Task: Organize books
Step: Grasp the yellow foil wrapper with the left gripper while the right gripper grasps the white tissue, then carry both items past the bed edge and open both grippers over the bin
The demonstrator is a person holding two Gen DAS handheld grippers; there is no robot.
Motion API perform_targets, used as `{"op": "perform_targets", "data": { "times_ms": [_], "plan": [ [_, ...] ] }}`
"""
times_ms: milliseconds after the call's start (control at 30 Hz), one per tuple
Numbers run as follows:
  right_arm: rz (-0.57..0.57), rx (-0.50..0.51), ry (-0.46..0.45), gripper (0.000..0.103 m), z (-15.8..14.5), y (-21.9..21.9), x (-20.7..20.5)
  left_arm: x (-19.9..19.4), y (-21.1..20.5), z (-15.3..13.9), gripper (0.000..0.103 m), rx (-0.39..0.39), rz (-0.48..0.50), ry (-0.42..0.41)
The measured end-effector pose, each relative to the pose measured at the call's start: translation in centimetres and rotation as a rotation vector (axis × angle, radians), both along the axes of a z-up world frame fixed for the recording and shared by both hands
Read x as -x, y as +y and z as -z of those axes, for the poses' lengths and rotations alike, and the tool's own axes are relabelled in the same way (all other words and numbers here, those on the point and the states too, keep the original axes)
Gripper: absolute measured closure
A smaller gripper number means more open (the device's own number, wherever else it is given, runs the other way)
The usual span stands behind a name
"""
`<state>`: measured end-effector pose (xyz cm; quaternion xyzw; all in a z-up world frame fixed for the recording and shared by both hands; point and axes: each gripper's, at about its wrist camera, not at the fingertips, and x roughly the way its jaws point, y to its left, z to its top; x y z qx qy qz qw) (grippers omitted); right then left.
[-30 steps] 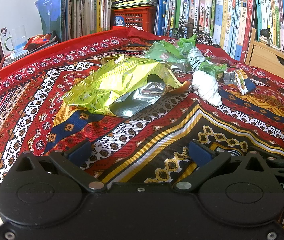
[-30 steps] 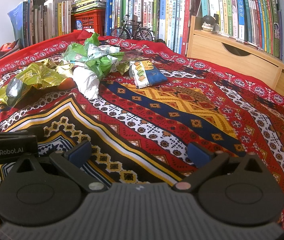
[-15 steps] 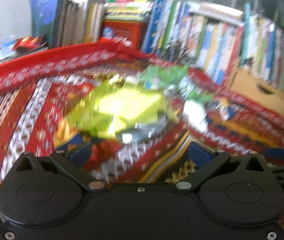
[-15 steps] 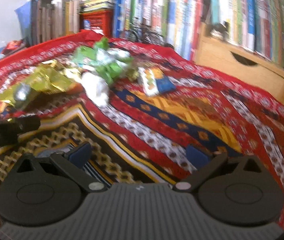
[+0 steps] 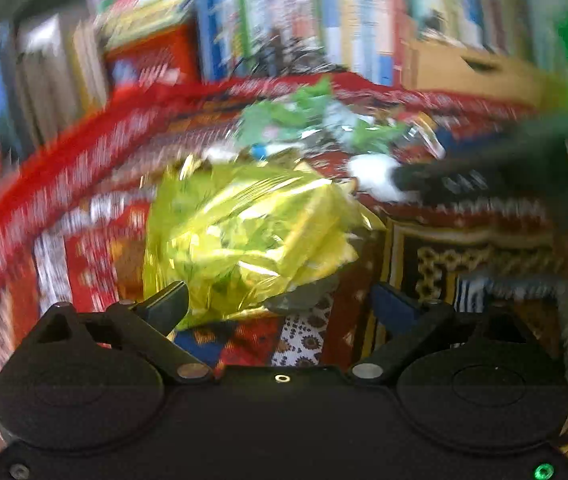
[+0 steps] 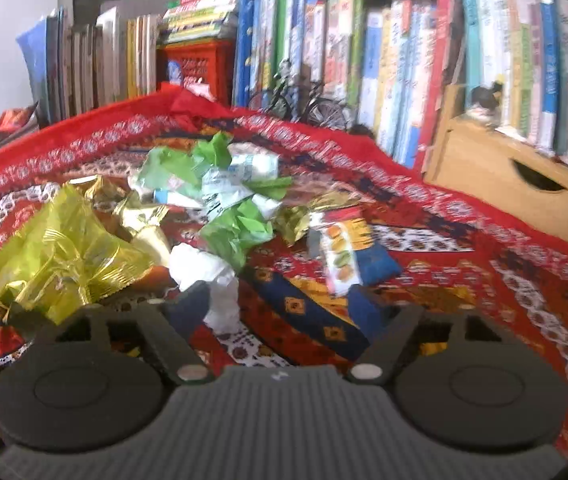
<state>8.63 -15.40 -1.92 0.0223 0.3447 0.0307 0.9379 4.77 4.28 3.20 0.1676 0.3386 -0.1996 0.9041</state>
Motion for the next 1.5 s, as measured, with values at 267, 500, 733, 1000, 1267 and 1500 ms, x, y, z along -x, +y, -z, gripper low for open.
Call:
{"op": "perform_targets", "data": {
  "times_ms": [267, 500, 733, 1000, 1267, 1500],
  "plan": [
    [-0.09, -0.026, 0.021, 0.02, 0.6, 0.8, -0.9, -0.1, -1.8, 1.5, 0.008, -0.084, -0.001, -0.112],
    [-0.149, -0.045, 0.03, 0.039, 0.6, 1.6, -1.2, -2.5, -1.1, 1.5, 0.033, -0.048, -0.051, -0.074],
    [-0.166, -0.037, 0.016, 0.064, 0.8, 1.8, -1.5, -2.6, -1.4, 1.1, 0.058, -0.066, -0.023, -0.096],
    [-0.159, -0.037, -0.021, 0.066, -0.1, 1.7, -0.7, -1.5, -1.4, -0.5, 0.086, -0.095, -0.017, -0.17],
    [-0.108, -0.031, -0.014, 0.068, -1.1, 1.6, 0.6, -0.6, -0.3, -2.2, 0.093, -0.081, -0.028, -0.168],
    [-0.051, -0.017, -0.001, 0.068, -2.9, 2.0, 3.1, 0.6, 1.2, -4.9, 0.094, -0.036, -0.028, -0.174]
  ]
}}
